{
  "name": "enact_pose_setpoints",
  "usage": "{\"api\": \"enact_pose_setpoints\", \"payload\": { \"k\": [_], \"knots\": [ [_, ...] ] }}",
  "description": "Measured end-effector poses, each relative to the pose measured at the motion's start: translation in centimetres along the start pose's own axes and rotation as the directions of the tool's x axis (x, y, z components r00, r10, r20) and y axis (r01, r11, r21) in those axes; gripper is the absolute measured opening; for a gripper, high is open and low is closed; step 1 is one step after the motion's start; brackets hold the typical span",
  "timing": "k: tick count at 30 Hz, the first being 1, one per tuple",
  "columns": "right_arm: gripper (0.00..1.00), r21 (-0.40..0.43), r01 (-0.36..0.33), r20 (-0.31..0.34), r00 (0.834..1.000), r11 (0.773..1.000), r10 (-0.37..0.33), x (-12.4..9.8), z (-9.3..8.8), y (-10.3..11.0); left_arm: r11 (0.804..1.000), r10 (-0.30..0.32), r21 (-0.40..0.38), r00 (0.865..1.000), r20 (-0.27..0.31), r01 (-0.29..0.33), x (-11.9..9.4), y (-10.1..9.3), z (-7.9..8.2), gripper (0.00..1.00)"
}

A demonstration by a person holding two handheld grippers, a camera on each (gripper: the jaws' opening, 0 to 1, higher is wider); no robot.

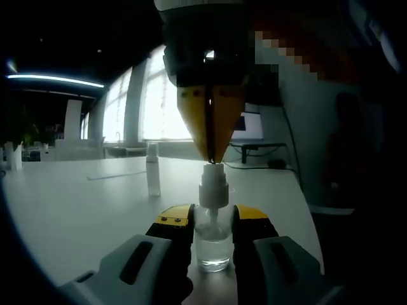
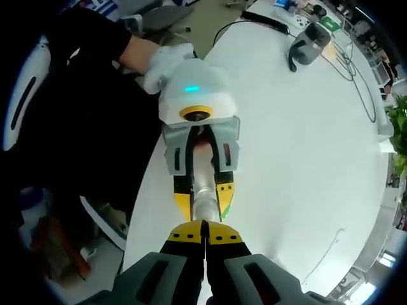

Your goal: Clamp pump bottle remove cover press pump head put on cover

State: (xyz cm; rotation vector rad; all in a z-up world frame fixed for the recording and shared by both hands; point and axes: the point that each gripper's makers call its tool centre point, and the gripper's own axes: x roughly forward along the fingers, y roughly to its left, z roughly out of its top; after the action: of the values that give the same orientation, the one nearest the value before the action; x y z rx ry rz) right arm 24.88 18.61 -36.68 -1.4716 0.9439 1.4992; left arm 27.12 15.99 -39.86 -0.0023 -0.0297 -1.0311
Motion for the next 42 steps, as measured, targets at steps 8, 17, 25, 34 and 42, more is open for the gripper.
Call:
{"api": "enact_pose_setpoints", "payload": {
  "k": [8, 17, 25, 34, 42],
  "knots": [
    [0.0, -0.013, 0.008, 0.01, 1.0, 1.0, -0.008, -0.45, 0.05, -0.13, 1.0, 0.001, -0.001, 1.0, 0.001, -0.001, -0.02, -0.05, 0.0, 0.15],
    [0.0, -0.016, 0.007, 0.017, 1.0, 1.0, -0.007, -0.42, 0.05, -0.12, 1.0, 0.002, 0.001, 1.0, 0.001, -0.002, -0.03, 0.08, -0.06, 0.15],
    [0.0, 0.006, 0.008, 0.022, 1.0, 1.0, -0.008, -0.42, 0.04, -0.11, 1.0, 0.003, 0.002, 1.0, 0.001, -0.003, -0.04, 0.03, -0.06, 0.15],
    [0.11, 0.033, 0.006, 0.104, 0.995, 0.999, -0.01, -0.81, 0.87, -0.02, 1.0, 0.004, 0.005, 1.0, 0.0, -0.004, -0.05, 0.0, -0.08, 0.15],
    [0.11, 0.014, 0.026, 0.1, 0.995, 1.0, -0.027, -1.06, 0.5, -0.18, 1.0, 0.003, 0.004, 1.0, 0.0, -0.003, -0.05, -0.04, -0.05, 0.15]
  ]
}}
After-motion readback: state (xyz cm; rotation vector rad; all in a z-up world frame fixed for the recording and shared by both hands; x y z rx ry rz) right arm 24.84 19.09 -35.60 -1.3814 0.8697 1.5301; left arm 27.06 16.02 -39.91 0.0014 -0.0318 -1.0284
